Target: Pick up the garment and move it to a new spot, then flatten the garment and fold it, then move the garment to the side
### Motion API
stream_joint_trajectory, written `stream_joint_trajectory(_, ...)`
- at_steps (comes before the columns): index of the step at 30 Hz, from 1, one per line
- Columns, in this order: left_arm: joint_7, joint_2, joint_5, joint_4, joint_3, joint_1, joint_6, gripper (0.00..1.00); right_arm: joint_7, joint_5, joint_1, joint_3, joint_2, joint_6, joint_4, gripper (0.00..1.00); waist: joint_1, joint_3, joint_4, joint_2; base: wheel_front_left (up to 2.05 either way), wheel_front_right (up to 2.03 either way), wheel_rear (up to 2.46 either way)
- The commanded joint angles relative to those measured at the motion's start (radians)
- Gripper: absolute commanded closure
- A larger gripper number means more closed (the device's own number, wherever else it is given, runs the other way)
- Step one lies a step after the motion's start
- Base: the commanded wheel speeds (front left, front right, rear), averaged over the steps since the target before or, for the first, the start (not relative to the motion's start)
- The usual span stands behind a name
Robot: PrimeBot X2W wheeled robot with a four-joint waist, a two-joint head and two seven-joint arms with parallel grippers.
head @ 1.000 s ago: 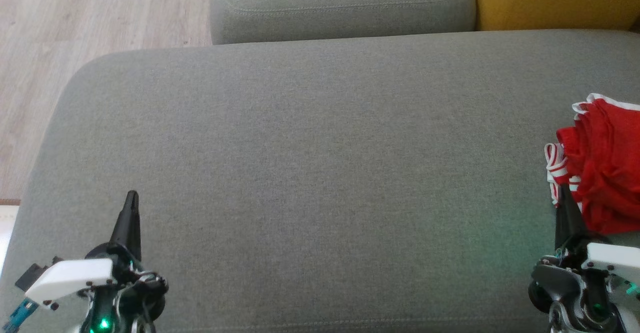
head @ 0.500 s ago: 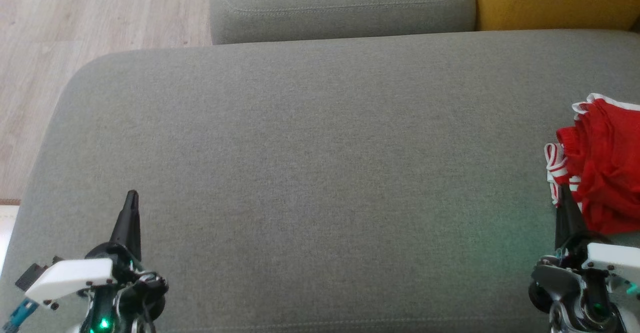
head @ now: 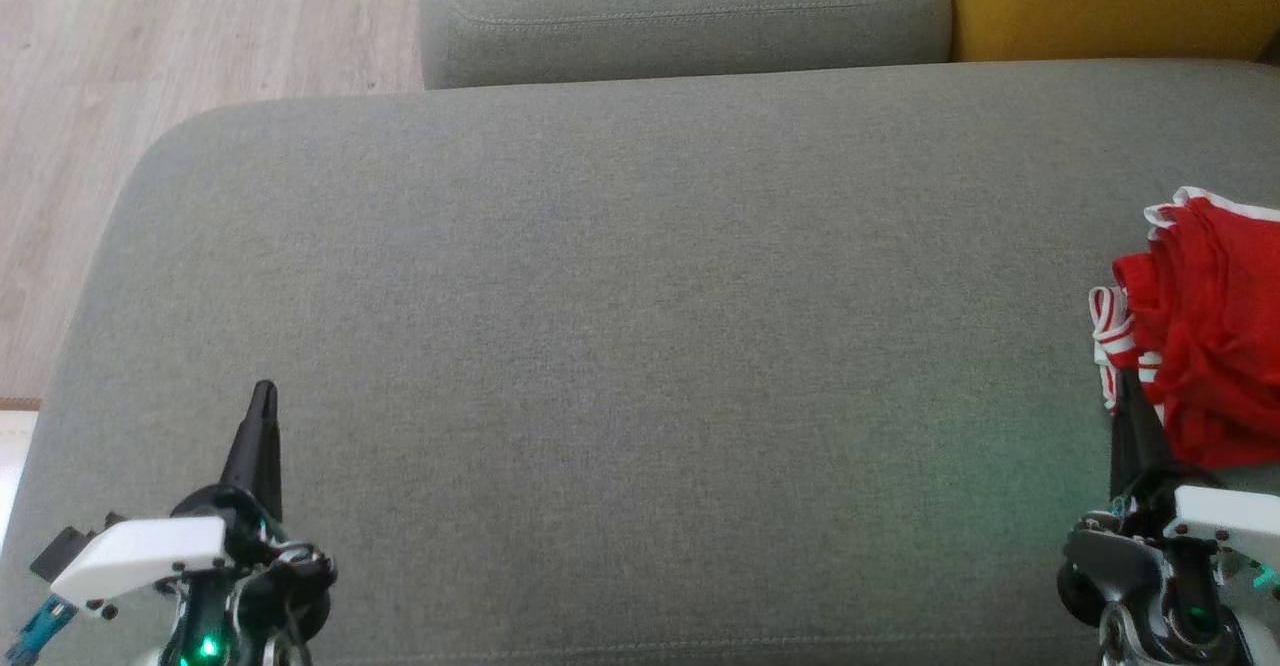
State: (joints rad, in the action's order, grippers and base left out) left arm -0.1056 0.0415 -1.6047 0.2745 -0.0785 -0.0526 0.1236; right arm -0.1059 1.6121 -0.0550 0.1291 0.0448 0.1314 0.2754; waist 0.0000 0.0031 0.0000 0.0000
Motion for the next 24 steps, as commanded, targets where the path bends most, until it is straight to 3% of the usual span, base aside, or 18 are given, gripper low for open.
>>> stream_joint_trajectory(1,-0.008,0.009,-0.004,-0.029,-0.035,-0.055,0.007,1.00,-0.003,0.000,-0.052,-0.020,0.010,-0.001,-0.031,1.00,0.0000,0.000,0.000,0.0000,0.00,0.00,0.00)
stream_joint_trajectory(24,-0.008,0.009,-0.004,-0.029,-0.035,-0.055,0.007,1.00,-0.005,-0.001,-0.053,-0.018,0.008,-0.001,-0.031,1.00,0.0000,0.000,0.000,0.0000,0.00,0.00,0.00)
